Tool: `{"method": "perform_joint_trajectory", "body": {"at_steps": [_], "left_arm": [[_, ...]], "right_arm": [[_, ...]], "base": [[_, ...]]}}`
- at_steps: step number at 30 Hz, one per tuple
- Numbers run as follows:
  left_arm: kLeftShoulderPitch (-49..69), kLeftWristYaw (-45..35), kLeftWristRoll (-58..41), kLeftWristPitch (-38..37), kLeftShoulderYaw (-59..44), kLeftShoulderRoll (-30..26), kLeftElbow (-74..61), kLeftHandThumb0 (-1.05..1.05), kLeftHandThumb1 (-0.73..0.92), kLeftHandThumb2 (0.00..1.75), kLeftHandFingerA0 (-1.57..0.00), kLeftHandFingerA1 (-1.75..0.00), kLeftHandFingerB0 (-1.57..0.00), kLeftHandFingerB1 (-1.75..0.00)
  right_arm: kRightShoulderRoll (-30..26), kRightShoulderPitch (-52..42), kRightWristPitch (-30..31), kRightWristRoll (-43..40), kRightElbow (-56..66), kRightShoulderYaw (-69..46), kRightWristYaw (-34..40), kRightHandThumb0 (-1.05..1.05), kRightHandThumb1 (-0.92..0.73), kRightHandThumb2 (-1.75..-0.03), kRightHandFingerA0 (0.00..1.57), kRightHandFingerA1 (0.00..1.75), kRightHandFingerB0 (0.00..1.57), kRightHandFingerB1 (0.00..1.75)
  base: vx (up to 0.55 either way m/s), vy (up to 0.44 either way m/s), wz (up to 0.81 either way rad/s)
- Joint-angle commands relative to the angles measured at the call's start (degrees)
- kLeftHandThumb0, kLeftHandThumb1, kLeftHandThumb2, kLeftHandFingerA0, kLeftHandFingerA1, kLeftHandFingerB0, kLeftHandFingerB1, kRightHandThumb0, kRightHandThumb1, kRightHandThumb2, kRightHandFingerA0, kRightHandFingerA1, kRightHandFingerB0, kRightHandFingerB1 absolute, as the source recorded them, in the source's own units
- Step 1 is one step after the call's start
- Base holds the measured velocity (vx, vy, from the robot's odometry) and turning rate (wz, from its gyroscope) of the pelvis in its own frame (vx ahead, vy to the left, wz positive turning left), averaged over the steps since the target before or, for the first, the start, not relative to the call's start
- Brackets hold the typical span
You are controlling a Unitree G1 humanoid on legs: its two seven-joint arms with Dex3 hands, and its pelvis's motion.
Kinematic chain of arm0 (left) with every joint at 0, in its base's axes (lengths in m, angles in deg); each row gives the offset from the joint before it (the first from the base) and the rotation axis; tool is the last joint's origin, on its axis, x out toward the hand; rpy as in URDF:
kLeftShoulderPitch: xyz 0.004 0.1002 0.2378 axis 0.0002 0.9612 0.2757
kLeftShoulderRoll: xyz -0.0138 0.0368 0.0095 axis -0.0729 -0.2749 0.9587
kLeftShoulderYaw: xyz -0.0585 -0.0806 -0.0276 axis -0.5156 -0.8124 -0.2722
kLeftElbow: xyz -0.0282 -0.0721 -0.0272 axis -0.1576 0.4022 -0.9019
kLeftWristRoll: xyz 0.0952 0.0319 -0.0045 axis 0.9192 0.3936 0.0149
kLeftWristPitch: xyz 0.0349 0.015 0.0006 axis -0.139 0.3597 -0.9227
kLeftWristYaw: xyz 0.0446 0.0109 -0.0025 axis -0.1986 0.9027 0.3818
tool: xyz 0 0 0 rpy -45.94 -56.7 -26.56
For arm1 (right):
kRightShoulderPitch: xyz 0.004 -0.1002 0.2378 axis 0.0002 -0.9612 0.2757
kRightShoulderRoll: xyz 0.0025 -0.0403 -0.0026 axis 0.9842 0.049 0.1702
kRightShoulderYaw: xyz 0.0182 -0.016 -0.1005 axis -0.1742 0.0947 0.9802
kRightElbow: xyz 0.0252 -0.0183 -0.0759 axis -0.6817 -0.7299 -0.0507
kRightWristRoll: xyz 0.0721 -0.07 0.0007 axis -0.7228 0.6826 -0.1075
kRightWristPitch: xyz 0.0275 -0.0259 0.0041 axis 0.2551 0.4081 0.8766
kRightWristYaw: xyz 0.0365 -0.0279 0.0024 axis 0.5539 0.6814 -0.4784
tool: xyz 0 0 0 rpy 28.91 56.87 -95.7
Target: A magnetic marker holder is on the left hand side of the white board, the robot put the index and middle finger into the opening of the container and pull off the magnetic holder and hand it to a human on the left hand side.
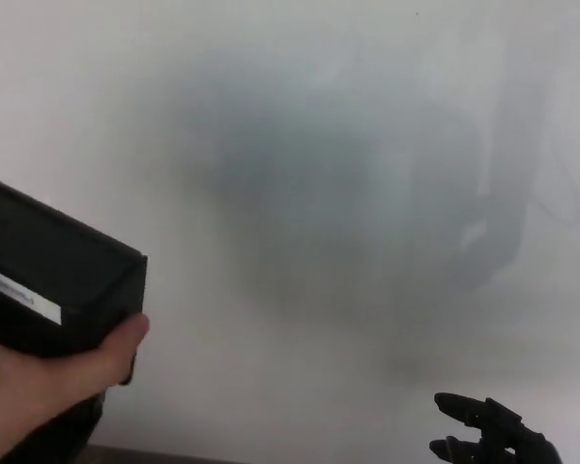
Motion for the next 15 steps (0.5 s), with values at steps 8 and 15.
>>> {"method": "perform_joint_trajectory", "body": {"at_steps": [8, 15], "left_arm": [[1.8, -0.3, -3.2, -4.4, 2.8, -1.5, 0.4, -1.05, 0.62, 0.60, -0.54, -0.41, -0.44, -0.38], [1.1, -2.7, 1.4, -7.5, 5.5, -3.5, 7.6, -1.05, 0.58, 0.60, -0.55, -0.37, -0.48, -0.39]], "right_arm": [[-1.1, 0.4, 1.3, 0.5, -0.1, 0.1, 1.6, -0.60, -0.75, -0.63, 0.78, 0.48, 0.63, 0.44], [-0.9, 0.0, 1.4, 0.6, 0.3, 0.2, 2.0, -0.59, -0.75, -0.63, 0.79, 0.49, 0.64, 0.45]], "base": [[0.00, 0.000, 0.00], [0.00, 0.000, 0.00]]}}
